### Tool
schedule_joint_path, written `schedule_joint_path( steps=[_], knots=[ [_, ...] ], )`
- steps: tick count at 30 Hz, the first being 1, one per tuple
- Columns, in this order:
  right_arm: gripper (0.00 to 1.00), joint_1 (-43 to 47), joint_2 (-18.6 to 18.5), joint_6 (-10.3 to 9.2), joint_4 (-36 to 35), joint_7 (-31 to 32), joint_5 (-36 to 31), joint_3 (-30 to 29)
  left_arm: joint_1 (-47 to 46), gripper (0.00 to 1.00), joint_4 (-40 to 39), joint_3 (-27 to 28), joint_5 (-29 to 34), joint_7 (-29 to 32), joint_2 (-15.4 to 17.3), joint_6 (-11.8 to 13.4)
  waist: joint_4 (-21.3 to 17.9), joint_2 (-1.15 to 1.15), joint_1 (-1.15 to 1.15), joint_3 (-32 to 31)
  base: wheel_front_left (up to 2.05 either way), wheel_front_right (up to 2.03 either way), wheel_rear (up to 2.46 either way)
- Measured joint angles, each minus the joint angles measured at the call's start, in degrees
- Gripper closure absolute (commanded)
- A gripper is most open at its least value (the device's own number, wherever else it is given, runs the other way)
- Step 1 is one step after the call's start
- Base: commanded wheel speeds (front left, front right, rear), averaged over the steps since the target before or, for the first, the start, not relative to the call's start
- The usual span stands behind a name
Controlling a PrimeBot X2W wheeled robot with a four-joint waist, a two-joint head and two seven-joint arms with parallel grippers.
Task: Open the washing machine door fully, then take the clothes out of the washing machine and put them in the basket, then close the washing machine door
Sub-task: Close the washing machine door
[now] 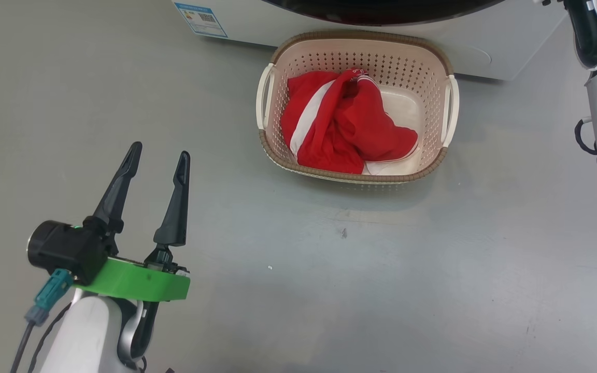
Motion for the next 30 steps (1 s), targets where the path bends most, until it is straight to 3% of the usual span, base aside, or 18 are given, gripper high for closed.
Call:
schedule_joint_path(
  steps=[13,19,30],
  knots=[
    [1.0,-1.5,0.9,-0.44,5.0,-3.0,0.0,-0.1,-0.8,0.0,0.8,1.2,0.0,0.0,-0.4,-0.3,-0.1,0.0,0.0,-0.1,0.0,0.0,0.0],
    [1.0,-1.0,3.5,0.11,7.5,-5.2,1.4,0.1,-0.8,0.0,1.3,2.4,1.1,0.0,-0.5,-0.4,-1.0,0.0,0.0,-1.5,0.0,0.0,0.0],
    [1.0,7.8,5.2,0.91,9.2,-8.6,2.3,0.8,-0.6,0.0,2.8,2.9,1.7,0.0,-0.5,-0.4,-3.0,0.0,0.0,-4.7,0.0,0.0,0.0]
  ],
)
